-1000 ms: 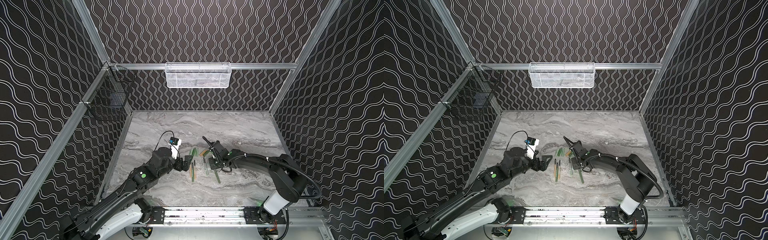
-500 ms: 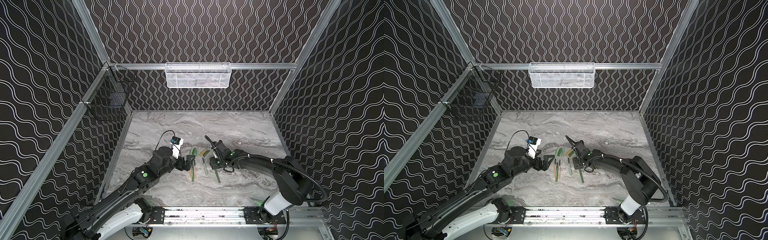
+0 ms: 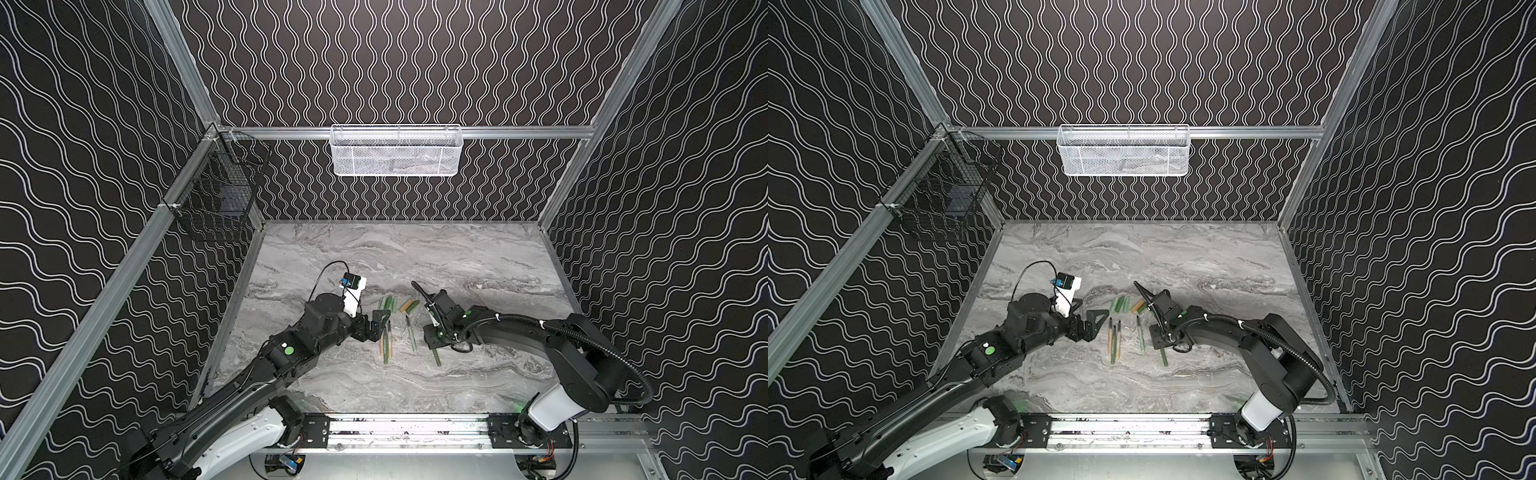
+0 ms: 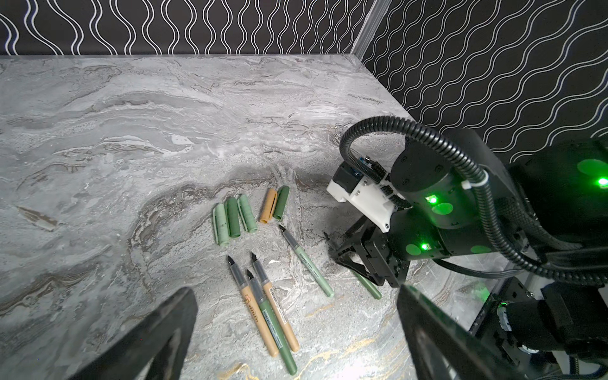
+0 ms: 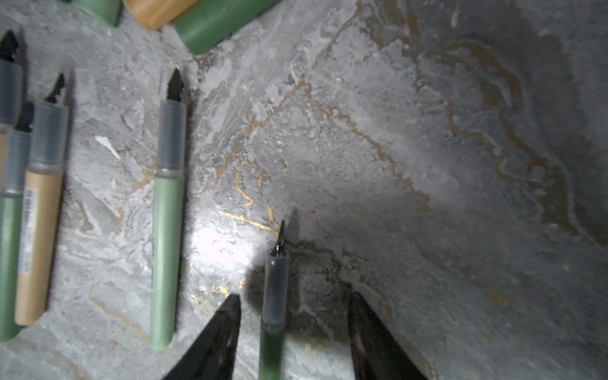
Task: Insert pens into pen caps
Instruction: Pick up a pen at the center of the table.
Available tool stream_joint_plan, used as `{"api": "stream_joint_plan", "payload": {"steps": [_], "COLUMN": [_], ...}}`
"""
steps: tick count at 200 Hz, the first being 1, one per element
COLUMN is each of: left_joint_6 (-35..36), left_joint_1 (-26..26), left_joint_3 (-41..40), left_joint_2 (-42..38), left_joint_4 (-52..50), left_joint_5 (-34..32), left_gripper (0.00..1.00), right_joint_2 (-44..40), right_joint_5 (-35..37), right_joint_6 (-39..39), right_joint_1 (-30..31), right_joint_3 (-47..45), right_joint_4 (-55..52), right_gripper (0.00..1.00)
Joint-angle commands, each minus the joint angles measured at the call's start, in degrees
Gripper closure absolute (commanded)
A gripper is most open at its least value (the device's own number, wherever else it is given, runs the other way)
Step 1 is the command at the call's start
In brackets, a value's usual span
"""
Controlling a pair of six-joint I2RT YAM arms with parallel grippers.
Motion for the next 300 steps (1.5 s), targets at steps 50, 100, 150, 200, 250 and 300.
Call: {"api": "stream_joint_plan", "payload": {"steps": [50,100,150,200,250,300], "left_joint_6": [1.38,1.44,1.41,1.37,1.41,1.32], "left_joint_1": [0.10,0.10,0.10,0.10,0.10,0.10], "left_joint_3": [-0.03,-0.05,-0.04,-0.13,-0.08,-0.38], "left_joint_2": [-0.21,-0.25,-0.21,-1.01,-1.15,-1.48], "left_joint_4": [2.21,2.26,2.28,1.84,1.86,2.57], "left_joint_5": [-0.47,-0.52,-0.52,-0.87,-0.92,-0.30], "left_gripper": [0.01,0.01,0.01,0.01,0.01,0.01], "right_joint_2": [4.30,5.46,6.50,6.18,5.40,3.30], "right_joint_5": [3.52,3.51,3.20,3.70,3.74,3.49], "right_joint_6": [1.38,2.27,2.53,2.60,2.03,0.89], "right_joint_1": [2.50,4.00,4.62,4.63,4.61,3.79], "right_joint_3": [2.55,2.93,3.18,4.57,6.61,8.97], "right_joint_4": [-4.03,-5.15,-5.47,-6.07,-6.35,-4.95], "right_gripper": [0.60,0.69,0.77,0.88,0.91,0.91]}}
